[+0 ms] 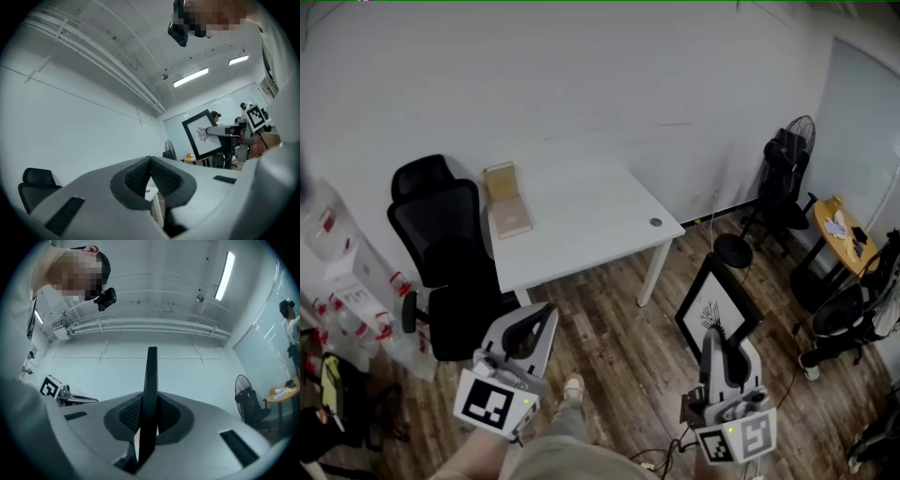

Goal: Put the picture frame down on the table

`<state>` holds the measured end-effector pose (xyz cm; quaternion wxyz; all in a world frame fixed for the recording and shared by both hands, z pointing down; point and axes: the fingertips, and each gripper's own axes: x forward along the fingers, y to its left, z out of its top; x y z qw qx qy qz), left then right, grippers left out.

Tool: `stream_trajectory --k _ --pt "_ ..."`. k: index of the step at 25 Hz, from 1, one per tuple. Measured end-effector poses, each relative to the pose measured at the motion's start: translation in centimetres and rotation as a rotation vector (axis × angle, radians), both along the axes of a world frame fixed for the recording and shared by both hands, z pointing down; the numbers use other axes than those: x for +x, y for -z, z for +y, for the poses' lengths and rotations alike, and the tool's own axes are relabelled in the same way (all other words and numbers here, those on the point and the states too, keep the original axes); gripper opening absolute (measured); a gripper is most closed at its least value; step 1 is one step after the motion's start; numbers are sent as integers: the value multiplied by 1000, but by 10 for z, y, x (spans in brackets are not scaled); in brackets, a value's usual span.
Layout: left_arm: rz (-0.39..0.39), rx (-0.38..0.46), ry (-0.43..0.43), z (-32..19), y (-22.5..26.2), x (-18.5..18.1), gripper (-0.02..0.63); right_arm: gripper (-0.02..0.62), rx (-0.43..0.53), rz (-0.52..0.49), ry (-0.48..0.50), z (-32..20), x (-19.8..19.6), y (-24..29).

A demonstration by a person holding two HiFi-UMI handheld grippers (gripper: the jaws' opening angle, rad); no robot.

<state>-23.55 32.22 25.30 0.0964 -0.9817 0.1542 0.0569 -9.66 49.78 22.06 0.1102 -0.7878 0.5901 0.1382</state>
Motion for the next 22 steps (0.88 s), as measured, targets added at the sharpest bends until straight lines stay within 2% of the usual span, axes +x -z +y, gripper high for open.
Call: stream_trajectory --k 5,12,22 --pt "-19 -9 -9 -20 -16 18 20 49 -5 -6 -19 -18 17 -12" --pt "-23 -30 -32 -70 -27 64 20 49 -48 -18 -45 -64 59 -23" --pt "-48 -52 -40 -182 -29 132 20 49 -82 -76 -51 -177 133 -31"
